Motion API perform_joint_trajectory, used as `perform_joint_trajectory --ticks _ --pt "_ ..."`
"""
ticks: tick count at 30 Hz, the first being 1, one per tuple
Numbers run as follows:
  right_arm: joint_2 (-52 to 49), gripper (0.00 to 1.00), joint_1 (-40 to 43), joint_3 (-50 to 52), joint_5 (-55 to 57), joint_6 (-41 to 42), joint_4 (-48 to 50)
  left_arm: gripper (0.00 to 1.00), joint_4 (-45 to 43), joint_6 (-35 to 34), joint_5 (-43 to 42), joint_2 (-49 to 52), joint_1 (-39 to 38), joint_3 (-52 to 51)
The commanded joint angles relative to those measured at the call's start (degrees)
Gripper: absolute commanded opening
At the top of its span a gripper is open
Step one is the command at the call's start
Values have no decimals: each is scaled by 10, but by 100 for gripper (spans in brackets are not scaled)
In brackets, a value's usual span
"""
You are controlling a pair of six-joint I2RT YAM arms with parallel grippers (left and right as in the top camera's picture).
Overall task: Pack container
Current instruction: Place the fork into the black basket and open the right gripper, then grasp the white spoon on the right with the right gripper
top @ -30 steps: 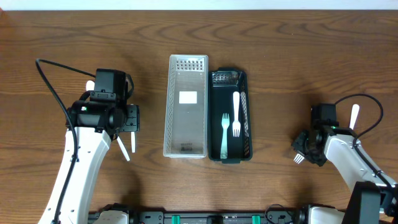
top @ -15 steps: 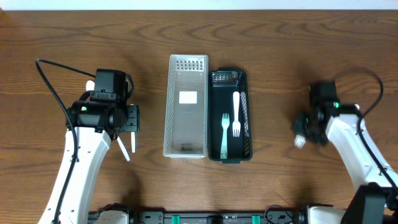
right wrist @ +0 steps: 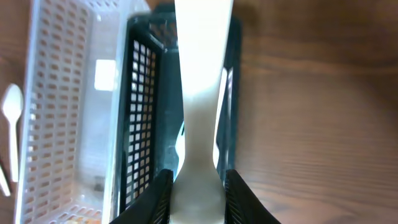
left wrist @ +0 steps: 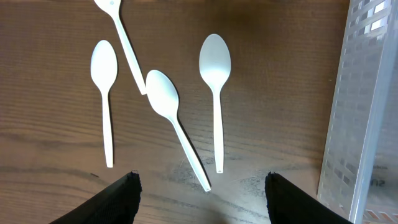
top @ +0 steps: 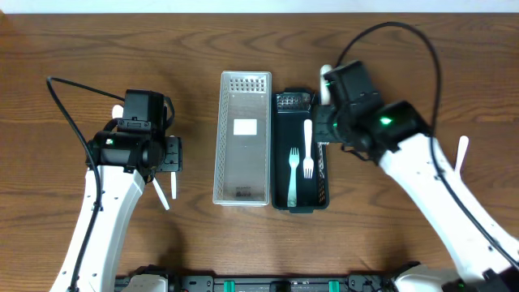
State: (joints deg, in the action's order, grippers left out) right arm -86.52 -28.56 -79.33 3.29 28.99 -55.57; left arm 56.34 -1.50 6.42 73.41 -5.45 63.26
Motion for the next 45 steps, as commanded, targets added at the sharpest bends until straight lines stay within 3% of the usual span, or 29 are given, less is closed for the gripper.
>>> perform_joint_trajectory --ticks 1,6,11,12,14,17,22,26,31,34,39,45 --pt "-73 13 -19 0 1 23 -1 66 0 1 5 3 1 7" --pt "-179 8 -40 -1 -17 23 23 66 0 1 5 3 1 7" --pt "-220 8 -46 -1 -53 23 49 66 0 1 5 3 1 7" --pt "-220 12 -46 -1 -52 22 53 66 0 1 5 3 1 7" --pt "-217 37 -45 -3 -52 14 57 66 0 1 5 3 1 7" --pt "-208 44 -38 -19 -49 -12 54 66 -1 1 5 3 1 7" --pt "-165 45 4 -101 14 -18 -9 66 -1 1 5 3 1 7" --pt "-112 53 88 -169 44 -18 -66 66 -1 1 5 3 1 7" --pt "-63 63 260 -182 43 -22 -129 66 -2 1 5 3 1 7" --pt "-69 77 367 -175 31 -80 -156 66 -3 1 5 3 1 7" --pt "-104 93 501 -120 5 -197 -119 66 -3 1 5 3 1 7" --pt "-168 96 573 -23 3 -210 -40 66 -2 1 5 3 1 7"
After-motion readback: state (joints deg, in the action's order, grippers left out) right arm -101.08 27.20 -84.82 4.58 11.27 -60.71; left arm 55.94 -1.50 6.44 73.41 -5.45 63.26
